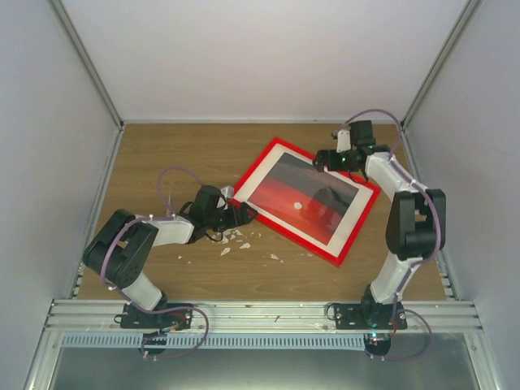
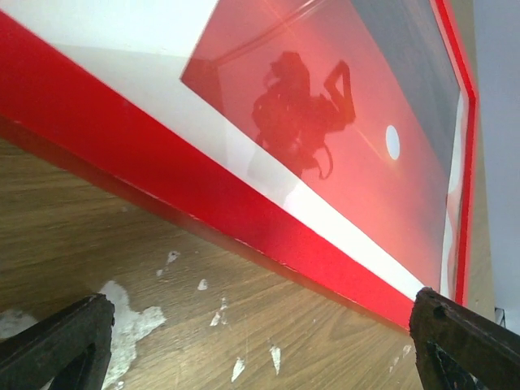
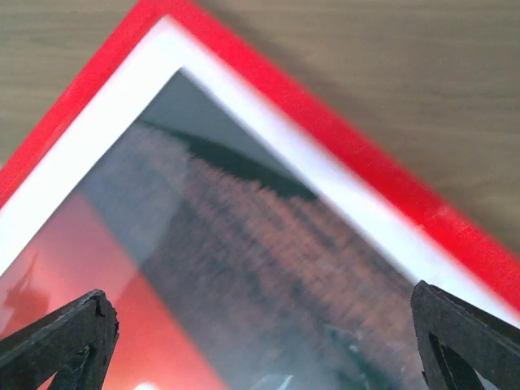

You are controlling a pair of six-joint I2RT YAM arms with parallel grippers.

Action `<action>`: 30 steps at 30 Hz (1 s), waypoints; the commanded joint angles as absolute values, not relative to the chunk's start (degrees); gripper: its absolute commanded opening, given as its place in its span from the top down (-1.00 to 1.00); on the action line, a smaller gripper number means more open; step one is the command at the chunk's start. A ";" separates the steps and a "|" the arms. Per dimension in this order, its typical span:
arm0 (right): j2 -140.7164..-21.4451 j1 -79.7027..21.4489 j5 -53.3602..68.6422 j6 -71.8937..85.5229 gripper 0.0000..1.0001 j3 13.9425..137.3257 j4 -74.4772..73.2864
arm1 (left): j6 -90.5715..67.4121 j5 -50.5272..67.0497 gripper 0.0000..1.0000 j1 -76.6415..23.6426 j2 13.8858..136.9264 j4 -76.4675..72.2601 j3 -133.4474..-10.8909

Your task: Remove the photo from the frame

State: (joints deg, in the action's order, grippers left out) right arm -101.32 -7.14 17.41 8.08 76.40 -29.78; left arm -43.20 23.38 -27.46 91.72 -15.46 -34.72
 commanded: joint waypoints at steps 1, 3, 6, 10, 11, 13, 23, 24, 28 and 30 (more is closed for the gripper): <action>-110.14 -2.60 21.39 6.58 -0.99 83.08 -29.45 | -44.41 24.24 -0.98 -29.01 94.48 -17.39 -35.23; -113.84 -0.96 23.07 6.02 -0.99 86.24 -30.23 | -44.55 24.32 -0.98 -29.40 95.31 -17.40 -35.78; -117.90 2.71 24.10 5.42 -0.99 89.17 -30.72 | -44.57 24.13 -0.98 -29.85 96.34 -17.03 -36.57; -121.77 4.27 26.41 4.23 -0.99 91.80 -31.97 | -44.63 23.79 -0.98 -30.14 97.15 -16.67 -37.08; -122.49 4.28 26.33 4.13 -0.99 92.06 -32.16 | -44.46 23.51 -0.98 -30.22 97.29 -16.53 -37.21; -123.83 4.29 27.40 3.73 -0.99 92.15 -32.57 | -43.87 22.79 -0.98 -30.24 98.07 -15.83 -37.81; -119.24 2.95 28.90 4.96 -0.99 82.35 -32.39 | -37.83 16.84 -0.98 -30.06 102.01 -8.34 -44.84; -117.98 2.57 28.61 5.47 -0.99 81.01 -32.17 | -37.09 16.16 -0.98 -30.06 102.50 -7.36 -46.05; -112.60 0.97 28.46 7.53 -0.99 74.27 -30.45 | -33.53 13.77 -0.98 -29.81 105.04 -2.98 -51.88; -109.70 0.52 28.28 9.01 -0.99 70.27 -29.07 | -31.69 12.52 -0.98 -29.71 106.42 -0.75 -55.11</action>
State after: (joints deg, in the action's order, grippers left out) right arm -114.50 3.16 25.47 5.43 76.38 -28.01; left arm -37.17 17.74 -29.80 102.39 -7.11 -50.52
